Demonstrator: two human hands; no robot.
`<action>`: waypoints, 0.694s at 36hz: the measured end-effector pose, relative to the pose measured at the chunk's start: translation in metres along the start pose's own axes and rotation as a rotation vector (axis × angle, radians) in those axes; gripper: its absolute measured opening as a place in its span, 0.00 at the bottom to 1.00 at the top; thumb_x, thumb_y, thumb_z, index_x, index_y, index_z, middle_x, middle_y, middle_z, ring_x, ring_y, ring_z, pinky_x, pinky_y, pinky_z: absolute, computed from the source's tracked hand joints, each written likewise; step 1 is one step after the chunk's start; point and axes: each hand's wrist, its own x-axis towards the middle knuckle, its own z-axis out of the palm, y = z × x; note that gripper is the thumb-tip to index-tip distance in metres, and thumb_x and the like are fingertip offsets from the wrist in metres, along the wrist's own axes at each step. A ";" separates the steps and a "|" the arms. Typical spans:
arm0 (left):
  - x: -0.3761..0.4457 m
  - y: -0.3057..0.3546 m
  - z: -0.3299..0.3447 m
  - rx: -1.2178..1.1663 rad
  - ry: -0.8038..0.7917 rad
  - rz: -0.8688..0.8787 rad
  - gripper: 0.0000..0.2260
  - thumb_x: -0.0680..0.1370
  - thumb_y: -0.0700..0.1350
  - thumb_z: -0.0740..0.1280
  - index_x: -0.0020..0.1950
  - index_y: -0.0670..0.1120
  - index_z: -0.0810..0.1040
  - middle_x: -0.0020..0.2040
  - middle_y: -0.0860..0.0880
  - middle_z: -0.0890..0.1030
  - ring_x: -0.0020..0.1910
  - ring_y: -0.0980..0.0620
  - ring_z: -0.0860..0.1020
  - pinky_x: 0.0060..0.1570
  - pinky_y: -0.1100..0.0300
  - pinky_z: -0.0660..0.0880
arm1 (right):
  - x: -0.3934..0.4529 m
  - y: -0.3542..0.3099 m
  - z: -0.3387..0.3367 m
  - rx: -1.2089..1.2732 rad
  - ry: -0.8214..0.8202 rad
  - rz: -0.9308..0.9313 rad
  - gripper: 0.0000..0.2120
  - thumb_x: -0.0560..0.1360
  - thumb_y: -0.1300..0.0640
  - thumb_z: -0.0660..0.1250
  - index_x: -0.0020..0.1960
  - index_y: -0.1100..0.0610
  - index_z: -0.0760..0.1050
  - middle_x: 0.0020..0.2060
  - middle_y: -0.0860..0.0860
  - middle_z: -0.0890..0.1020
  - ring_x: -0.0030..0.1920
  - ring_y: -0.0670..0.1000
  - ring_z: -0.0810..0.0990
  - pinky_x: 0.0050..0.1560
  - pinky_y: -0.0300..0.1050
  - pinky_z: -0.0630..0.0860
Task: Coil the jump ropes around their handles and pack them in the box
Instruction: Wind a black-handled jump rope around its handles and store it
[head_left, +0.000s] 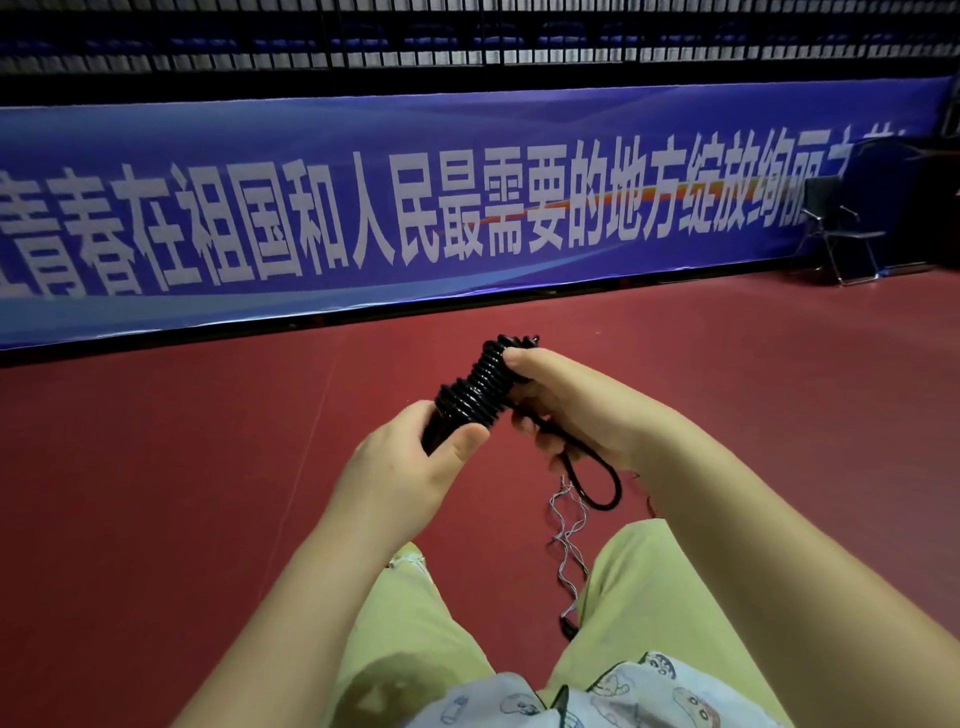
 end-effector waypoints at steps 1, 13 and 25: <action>0.000 0.000 -0.003 0.017 0.018 0.025 0.34 0.62 0.78 0.47 0.46 0.52 0.74 0.34 0.53 0.75 0.37 0.51 0.75 0.37 0.54 0.70 | -0.001 -0.002 -0.001 0.007 -0.025 -0.007 0.28 0.67 0.31 0.55 0.49 0.53 0.75 0.32 0.47 0.70 0.26 0.45 0.67 0.29 0.40 0.69; -0.003 0.026 -0.038 -0.120 -0.133 0.062 0.24 0.59 0.65 0.69 0.52 0.60 0.74 0.43 0.59 0.80 0.42 0.62 0.78 0.42 0.56 0.74 | -0.027 -0.019 0.002 -0.095 0.062 -0.425 0.21 0.65 0.36 0.58 0.36 0.54 0.64 0.25 0.42 0.64 0.25 0.41 0.59 0.28 0.36 0.58; -0.013 0.025 -0.014 -1.082 -0.955 0.170 0.27 0.70 0.63 0.71 0.57 0.42 0.79 0.43 0.46 0.82 0.39 0.49 0.82 0.40 0.55 0.78 | -0.042 -0.027 0.016 -0.102 -0.053 -0.674 0.38 0.65 0.25 0.60 0.48 0.61 0.74 0.33 0.49 0.77 0.30 0.53 0.77 0.31 0.35 0.70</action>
